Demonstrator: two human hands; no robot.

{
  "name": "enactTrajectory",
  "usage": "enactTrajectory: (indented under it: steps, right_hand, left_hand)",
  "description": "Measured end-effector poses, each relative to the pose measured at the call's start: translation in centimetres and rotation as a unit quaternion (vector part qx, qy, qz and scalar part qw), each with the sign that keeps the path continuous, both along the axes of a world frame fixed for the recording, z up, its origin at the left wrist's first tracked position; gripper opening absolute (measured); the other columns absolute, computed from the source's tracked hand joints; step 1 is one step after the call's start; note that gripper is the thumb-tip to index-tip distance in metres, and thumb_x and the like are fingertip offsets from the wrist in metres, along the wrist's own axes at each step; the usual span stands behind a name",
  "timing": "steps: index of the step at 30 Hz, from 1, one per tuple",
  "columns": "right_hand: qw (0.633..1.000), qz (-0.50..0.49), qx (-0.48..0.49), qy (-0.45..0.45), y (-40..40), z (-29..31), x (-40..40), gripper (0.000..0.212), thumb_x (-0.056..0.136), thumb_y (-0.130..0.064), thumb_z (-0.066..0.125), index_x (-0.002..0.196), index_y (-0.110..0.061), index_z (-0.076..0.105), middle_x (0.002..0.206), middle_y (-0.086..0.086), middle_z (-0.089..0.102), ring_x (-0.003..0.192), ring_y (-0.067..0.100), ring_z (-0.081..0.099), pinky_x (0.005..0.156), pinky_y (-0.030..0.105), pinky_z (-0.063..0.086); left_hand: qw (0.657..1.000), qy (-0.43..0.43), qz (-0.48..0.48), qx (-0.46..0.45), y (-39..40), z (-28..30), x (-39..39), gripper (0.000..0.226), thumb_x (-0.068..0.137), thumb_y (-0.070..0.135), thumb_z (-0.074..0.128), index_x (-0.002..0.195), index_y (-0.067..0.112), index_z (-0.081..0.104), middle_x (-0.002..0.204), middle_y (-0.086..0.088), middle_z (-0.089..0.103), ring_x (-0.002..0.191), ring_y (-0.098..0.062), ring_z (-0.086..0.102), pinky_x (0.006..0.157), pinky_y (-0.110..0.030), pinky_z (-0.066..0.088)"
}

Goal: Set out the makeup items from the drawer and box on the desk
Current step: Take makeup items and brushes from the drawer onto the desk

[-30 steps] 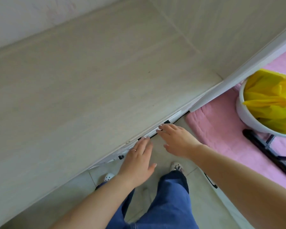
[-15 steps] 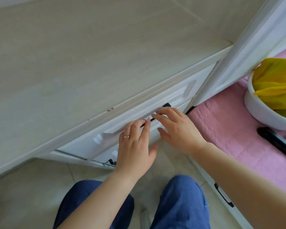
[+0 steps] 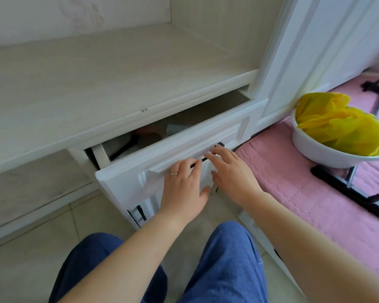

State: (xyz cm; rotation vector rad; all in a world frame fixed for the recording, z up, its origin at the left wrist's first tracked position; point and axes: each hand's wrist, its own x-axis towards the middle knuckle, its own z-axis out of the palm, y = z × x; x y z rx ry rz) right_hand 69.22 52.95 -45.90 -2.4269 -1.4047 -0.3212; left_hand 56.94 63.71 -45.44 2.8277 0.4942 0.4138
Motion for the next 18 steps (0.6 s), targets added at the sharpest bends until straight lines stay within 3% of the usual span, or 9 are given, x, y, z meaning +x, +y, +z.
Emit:
enactTrajectory:
  steps: [7,18]
  right_hand:
    - [0.999,-0.015,0.043,-0.007,-5.5,-0.5,-2.8,0.051,0.069,0.001,0.071,0.118,-0.008,0.063,0.121,0.011,0.061,0.120,0.031,0.056,0.092,0.044,0.053]
    - [0.996,-0.053,0.067,-0.011,-11.5,-0.8,-6.6,0.038,0.082,-0.006,0.053,0.119,-0.009,0.063,0.122,0.010,0.062,0.125,0.029,0.052,0.098,0.041,0.047]
  left_hand:
    - [0.998,-0.026,-0.038,0.040,-4.7,-0.5,-2.6,0.067,0.070,0.041,0.068,0.128,0.011,0.054,0.121,-0.004,0.056,0.109,-0.027,0.056,0.082,-0.039,0.052]
    - [0.994,-0.026,-0.089,0.064,-9.9,-0.9,-5.7,0.070,0.072,0.046,0.068,0.129,0.009,0.054,0.124,-0.006,0.055,0.111,-0.025,0.056,0.086,-0.037,0.053]
